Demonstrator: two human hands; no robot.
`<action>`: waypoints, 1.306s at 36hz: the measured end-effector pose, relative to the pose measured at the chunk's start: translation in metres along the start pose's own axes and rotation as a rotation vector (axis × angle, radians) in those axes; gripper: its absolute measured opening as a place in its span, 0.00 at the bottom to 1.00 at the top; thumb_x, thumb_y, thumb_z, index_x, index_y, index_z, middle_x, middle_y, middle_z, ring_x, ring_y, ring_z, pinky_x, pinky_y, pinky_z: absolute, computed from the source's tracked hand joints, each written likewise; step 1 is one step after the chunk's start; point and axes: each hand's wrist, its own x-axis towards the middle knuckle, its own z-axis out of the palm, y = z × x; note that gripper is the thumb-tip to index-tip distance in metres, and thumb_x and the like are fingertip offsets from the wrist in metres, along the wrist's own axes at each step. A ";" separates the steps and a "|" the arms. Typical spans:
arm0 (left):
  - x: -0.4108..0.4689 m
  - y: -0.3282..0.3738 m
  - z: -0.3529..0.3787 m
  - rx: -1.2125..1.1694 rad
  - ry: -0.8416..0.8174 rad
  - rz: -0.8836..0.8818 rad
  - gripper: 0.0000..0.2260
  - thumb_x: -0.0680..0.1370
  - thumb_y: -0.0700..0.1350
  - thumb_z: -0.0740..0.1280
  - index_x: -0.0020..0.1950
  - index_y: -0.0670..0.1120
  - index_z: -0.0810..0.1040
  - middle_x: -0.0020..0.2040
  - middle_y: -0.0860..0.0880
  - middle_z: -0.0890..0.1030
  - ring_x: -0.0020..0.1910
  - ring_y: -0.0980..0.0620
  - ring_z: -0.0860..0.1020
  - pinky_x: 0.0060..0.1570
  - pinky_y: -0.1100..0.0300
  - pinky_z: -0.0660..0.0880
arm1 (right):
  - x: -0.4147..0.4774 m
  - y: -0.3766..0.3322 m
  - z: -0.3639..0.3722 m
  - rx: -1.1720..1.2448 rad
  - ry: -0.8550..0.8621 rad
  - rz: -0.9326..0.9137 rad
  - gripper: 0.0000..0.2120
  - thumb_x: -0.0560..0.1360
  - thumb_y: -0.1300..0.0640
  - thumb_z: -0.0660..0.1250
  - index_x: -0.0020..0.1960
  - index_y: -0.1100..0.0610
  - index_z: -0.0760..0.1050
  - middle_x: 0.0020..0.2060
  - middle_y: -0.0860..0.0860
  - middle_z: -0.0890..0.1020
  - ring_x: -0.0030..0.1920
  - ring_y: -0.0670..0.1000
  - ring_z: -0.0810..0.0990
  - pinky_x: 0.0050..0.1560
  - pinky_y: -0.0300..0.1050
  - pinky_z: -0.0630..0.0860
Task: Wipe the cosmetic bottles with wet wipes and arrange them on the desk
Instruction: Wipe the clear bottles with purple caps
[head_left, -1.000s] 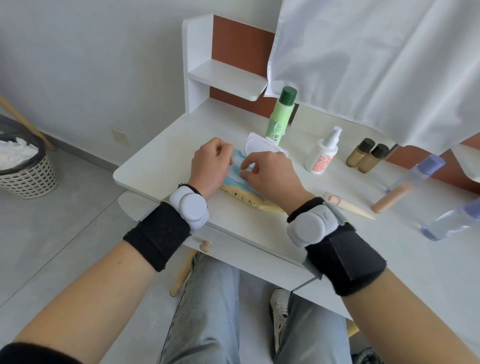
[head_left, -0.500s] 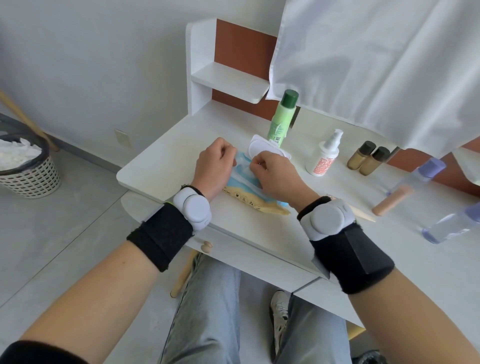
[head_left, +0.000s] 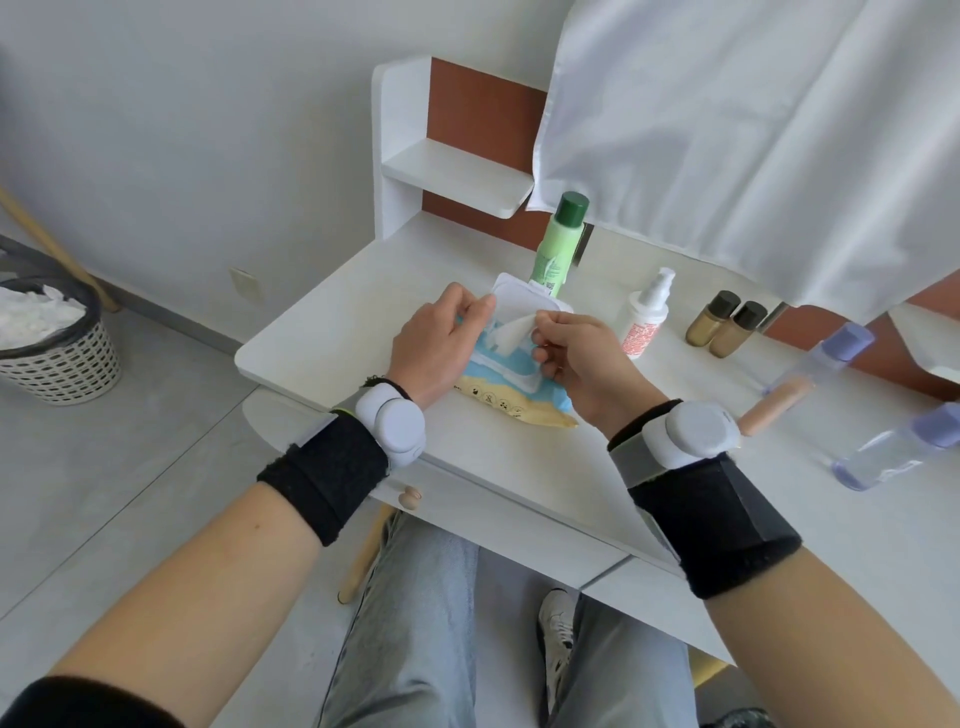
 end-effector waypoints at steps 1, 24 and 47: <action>0.000 0.001 0.001 0.011 -0.007 0.001 0.18 0.79 0.62 0.54 0.44 0.49 0.71 0.43 0.52 0.80 0.45 0.49 0.76 0.44 0.54 0.68 | 0.000 0.001 0.000 0.015 0.000 0.008 0.10 0.81 0.62 0.61 0.41 0.58 0.74 0.33 0.51 0.73 0.31 0.47 0.70 0.34 0.40 0.63; 0.004 -0.014 0.007 0.043 -0.048 0.126 0.07 0.77 0.47 0.68 0.50 0.46 0.81 0.46 0.50 0.82 0.43 0.47 0.77 0.44 0.58 0.70 | -0.002 0.003 0.012 -0.978 0.309 -0.508 0.12 0.74 0.59 0.63 0.57 0.59 0.75 0.51 0.54 0.77 0.49 0.54 0.75 0.50 0.46 0.70; 0.004 -0.012 0.007 0.070 -0.093 0.082 0.13 0.73 0.48 0.71 0.56 0.48 0.79 0.47 0.56 0.77 0.49 0.48 0.76 0.50 0.55 0.73 | -0.002 -0.012 0.008 -0.443 0.358 -0.395 0.08 0.76 0.59 0.64 0.42 0.50 0.80 0.37 0.45 0.81 0.43 0.50 0.80 0.50 0.49 0.79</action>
